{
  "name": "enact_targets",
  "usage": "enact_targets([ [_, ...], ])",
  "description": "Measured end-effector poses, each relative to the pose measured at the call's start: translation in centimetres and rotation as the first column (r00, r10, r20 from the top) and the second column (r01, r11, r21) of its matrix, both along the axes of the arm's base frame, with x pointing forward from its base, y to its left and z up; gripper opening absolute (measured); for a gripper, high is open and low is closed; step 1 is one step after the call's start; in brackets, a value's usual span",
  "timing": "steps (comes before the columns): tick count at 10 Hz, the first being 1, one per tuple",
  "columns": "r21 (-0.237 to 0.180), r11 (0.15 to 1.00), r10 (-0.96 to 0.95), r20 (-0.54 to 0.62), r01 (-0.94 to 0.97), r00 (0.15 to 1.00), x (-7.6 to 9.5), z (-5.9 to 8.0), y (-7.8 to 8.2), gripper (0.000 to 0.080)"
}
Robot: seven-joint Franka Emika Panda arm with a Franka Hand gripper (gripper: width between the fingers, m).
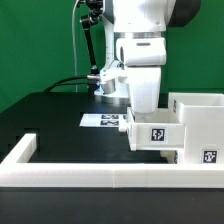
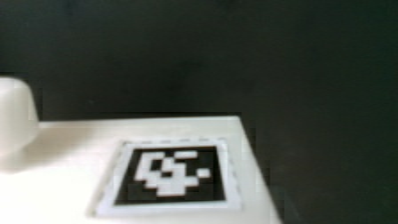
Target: Assemble drawer
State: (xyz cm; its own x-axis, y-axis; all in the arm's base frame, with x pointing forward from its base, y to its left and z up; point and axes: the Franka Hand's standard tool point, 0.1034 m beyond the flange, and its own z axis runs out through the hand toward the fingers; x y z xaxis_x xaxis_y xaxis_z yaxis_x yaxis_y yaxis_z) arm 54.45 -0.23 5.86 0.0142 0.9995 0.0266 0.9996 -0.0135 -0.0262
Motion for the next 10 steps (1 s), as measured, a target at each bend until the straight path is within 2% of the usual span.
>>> enact_targets([
  [3,0.008,1.000,-0.001,0.008,0.001,1.000,0.1,-0.2,1.8,0.0042],
  [8,0.012,1.000,-0.009,0.021,0.009,1.000,0.2,-0.3,1.9,0.0042],
  [9,0.011,1.000,-0.010,0.022,0.009,1.000,0.2,-0.3,1.8,0.0221],
  [10,0.010,1.000,-0.010,0.028,0.009,1.000,0.4,0.2,1.8,0.0357],
])
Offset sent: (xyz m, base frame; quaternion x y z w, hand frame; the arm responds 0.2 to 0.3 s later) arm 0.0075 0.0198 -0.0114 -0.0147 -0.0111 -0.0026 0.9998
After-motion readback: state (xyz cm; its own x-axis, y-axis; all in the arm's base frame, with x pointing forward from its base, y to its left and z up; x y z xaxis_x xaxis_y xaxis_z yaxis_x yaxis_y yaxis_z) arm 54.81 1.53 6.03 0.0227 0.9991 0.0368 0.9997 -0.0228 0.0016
